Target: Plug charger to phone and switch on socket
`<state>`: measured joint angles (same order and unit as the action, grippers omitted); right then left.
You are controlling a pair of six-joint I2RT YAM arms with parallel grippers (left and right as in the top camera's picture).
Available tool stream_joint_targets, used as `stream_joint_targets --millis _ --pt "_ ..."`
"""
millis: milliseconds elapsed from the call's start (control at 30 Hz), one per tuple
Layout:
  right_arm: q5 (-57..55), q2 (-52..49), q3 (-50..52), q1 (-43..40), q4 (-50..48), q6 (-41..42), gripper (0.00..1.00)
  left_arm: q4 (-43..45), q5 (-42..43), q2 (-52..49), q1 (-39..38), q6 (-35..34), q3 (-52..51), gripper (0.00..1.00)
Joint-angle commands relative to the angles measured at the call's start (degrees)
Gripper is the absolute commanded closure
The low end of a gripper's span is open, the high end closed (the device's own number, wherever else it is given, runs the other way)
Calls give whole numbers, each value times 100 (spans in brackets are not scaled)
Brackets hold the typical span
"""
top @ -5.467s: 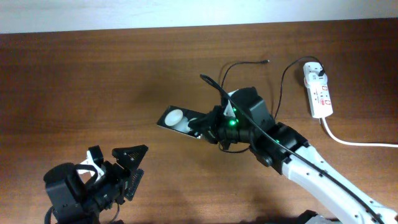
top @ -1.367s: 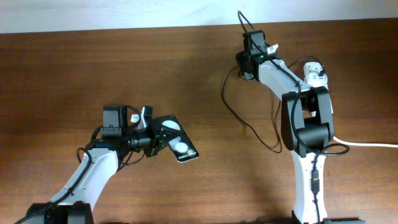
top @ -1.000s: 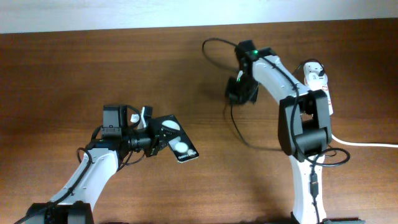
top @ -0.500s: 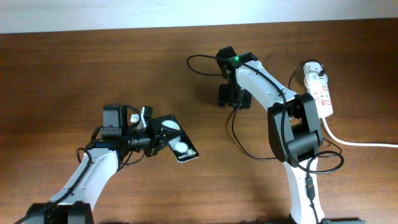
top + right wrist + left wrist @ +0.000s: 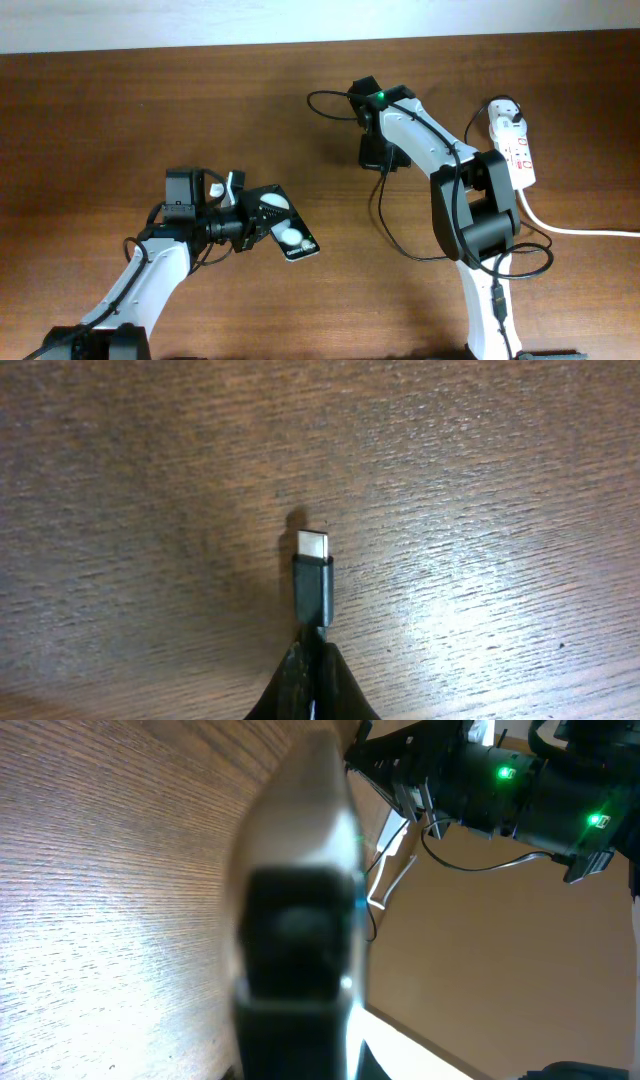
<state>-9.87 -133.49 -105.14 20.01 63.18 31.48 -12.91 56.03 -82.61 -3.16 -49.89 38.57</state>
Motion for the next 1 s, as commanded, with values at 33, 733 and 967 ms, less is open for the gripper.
stream_joint_targets --millis 33,733,967 --pt "361 -304 223 -57 302 -160 96 -20 164 22 -7 94 52 100" --pt "3235 5805 2420 1779 1158 -1384 96 3807 1836 22 -7 -1403 52 100" --pt "2055 5812 3091 3261 -20 -236 96 4011 1818 22 -7 -1499 52 100"
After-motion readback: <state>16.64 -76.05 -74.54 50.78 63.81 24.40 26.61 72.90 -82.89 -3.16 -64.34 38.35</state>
